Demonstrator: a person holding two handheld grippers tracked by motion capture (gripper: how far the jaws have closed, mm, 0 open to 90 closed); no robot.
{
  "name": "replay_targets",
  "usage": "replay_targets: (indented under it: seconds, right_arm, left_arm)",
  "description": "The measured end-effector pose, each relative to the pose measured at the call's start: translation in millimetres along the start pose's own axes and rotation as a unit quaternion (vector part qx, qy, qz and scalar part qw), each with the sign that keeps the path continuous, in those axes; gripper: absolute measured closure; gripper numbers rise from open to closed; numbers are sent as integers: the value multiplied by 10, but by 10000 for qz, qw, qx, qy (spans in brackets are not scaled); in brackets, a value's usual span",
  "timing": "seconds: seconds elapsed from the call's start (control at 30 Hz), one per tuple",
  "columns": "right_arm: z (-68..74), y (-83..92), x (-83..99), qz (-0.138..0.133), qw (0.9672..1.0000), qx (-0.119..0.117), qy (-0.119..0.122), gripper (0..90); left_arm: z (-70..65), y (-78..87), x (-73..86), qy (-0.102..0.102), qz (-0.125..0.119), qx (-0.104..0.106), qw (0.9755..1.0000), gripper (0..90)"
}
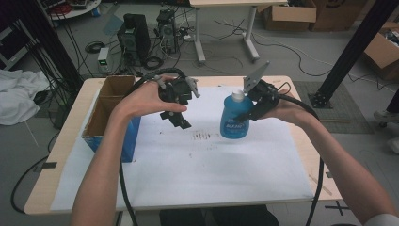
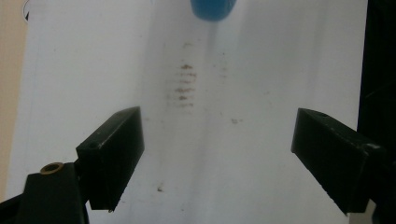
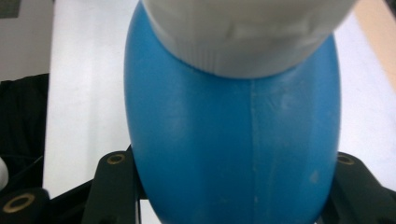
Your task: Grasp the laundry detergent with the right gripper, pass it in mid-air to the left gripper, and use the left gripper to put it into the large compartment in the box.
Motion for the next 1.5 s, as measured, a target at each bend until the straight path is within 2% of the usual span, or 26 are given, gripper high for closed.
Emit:
replay_targets:
  seconds: [0.17, 0.33, 0.53, 0.73, 0.93, 1.27, 1.5]
  right_arm:
    - [91, -160, -79, -11, 9997, -192, 137, 451]
    - [165, -272, -124, -15, 9991, -337, 247, 451]
    - [206, -339, -185, -51, 9987, -373, 334, 451]
    - [213, -367, -199, -58, 9987, -382, 340, 450]
    - [227, -370, -211, -97, 9986, -391, 353, 450]
    - [221, -402, -200, -123, 9986, -396, 318, 449]
    - [225, -413, -183, -107, 9986, -416, 298, 449]
  left_arm:
    - [-5, -33, -126, -24, -126, 126, 9998, 177]
    - [13, -64, -228, 43, -411, 273, 9988, 174]
    - [-27, -142, -364, 36, -537, 381, 9978, 173]
    - [-49, -192, -464, 19, -578, 402, 9975, 173]
    - [-68, -243, -524, 103, -676, 472, 9965, 174]
    - [-85, -306, -564, 138, -750, 525, 9957, 209]
    - [-85, -328, -587, 122, -731, 501, 9960, 238]
Point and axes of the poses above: each handheld gripper's, and its own axes: y roughly backward along the jaws, x roughly out of its underside, z roughly to its left, the point moved 3 cm from there along -y, roughly forward along the jaws, and after that the axes turned 2 degrees about -x, right-handed, at the moved point
